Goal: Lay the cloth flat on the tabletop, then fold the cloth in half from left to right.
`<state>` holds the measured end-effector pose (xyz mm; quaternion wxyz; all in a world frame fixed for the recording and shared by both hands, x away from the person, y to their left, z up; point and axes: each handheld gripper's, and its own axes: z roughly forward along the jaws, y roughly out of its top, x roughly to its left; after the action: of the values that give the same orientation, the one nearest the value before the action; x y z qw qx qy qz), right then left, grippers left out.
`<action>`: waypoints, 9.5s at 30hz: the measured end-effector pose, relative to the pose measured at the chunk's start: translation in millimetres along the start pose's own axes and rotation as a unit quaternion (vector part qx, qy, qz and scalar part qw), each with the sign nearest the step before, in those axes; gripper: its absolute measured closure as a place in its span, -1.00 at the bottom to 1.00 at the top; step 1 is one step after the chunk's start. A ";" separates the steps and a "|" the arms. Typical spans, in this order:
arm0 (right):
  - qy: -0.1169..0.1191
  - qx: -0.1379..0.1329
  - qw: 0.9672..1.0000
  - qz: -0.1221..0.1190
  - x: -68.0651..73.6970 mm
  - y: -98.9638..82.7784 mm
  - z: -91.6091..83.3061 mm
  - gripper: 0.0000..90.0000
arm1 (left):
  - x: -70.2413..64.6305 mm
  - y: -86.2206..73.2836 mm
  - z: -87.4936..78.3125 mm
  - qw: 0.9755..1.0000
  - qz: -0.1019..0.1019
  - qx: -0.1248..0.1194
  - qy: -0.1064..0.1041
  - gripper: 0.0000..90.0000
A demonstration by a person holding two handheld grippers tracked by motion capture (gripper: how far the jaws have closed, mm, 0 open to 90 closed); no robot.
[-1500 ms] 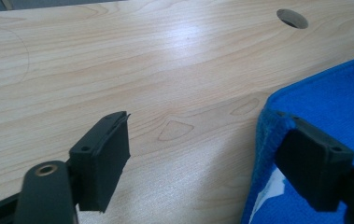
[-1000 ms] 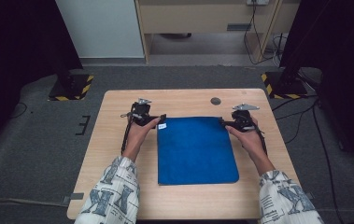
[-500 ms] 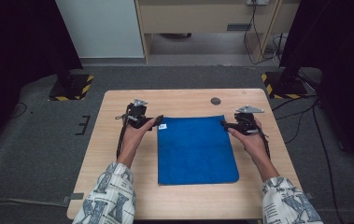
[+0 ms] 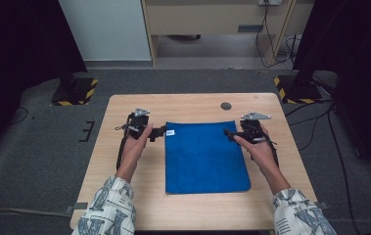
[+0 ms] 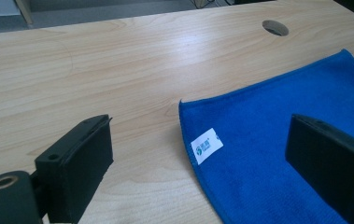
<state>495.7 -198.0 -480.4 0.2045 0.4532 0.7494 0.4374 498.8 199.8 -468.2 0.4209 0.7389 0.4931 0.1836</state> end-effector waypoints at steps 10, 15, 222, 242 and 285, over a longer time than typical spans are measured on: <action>0.039 0.012 0.999 -0.021 31.8 3.3 6.7 -0.70 | 0.1 -2.5 -9.3 1.000 0.009 0.000 -0.005 -0.84; 0.055 0.016 0.998 -0.033 46.8 3.4 8.9 -0.71 | 2.2 -4.6 -10.3 1.000 0.008 -0.002 -0.003 -0.80; 0.199 0.028 0.964 -0.174 300.8 -59.6 -18.4 0.97 | 29.0 0.7 18.9 0.998 0.045 0.006 -0.044 0.97; 0.210 0.007 0.963 -0.168 324.4 -56.3 -14.4 0.98 | 48.1 1.2 -2.5 0.998 0.044 0.008 -0.033 0.97; 0.176 0.004 0.976 -0.128 248.0 -73.6 -56.5 0.97 | -35.7 22.2 51.5 0.997 0.050 0.037 -0.052 0.96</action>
<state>293.8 -27.0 -489.9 0.1220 0.2704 0.8273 0.4771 530.9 142.0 -475.0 0.4083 0.7862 0.4398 0.1475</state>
